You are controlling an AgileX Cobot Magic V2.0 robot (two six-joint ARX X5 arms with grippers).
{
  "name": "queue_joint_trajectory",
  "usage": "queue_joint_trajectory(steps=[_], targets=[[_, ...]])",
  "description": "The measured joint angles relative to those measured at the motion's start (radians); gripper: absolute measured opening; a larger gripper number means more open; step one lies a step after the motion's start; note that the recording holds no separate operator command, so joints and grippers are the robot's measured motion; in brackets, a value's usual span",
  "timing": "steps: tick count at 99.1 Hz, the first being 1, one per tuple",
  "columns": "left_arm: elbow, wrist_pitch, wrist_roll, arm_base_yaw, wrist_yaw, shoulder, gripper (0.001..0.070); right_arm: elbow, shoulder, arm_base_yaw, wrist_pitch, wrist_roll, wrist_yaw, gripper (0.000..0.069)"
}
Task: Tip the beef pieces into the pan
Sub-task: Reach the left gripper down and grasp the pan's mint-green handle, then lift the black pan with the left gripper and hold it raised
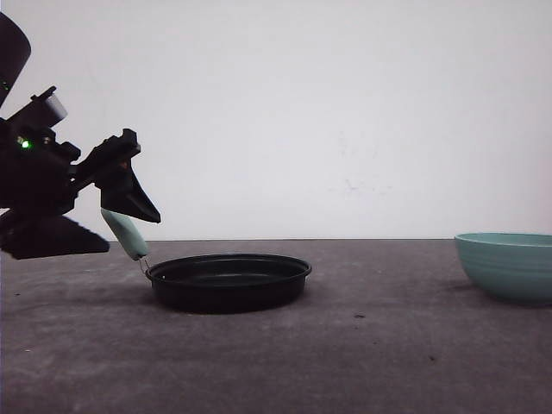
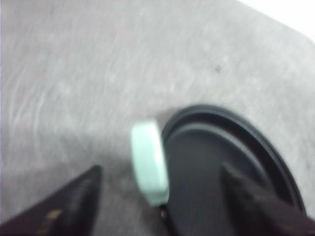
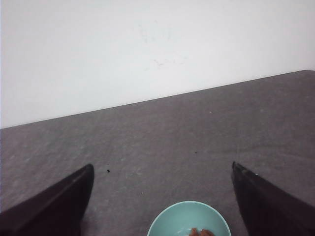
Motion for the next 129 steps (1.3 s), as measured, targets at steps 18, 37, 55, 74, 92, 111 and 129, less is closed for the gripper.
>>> queue_joint_trajectory(steps=[18,37,55,74,92,111,129], targets=[[0.030,-0.012,0.000,0.000,-0.001,0.058,0.0350,0.000,0.000,0.000,0.000,-0.009,0.004,0.0540],[0.052,-0.010,-0.001,0.000,-0.022,0.064,0.0085,0.000,0.000,0.000,-0.002,-0.011,0.009,0.0540],[0.055,-0.017,-0.001,0.000,-0.024,0.060,0.0065,0.000,0.000,0.000,-0.024,-0.015,0.022,0.0540],[0.055,-0.103,0.000,0.000,-0.024,-0.042,0.0064,0.000,0.031,0.000,-0.088,-0.013,0.051,0.0540],[0.055,-0.216,-0.001,0.000,0.001,-0.258,0.0062,0.000,0.162,0.001,-0.158,0.013,0.072,0.0540],[0.055,-0.370,-0.056,0.000,0.068,-0.511,0.0062,0.000,0.346,-0.003,-0.142,0.032,0.071,0.0540],[0.055,-0.512,-0.090,0.000,0.138,-0.712,0.0062,0.000,0.540,-0.038,-0.072,0.044,0.035,0.0539]])
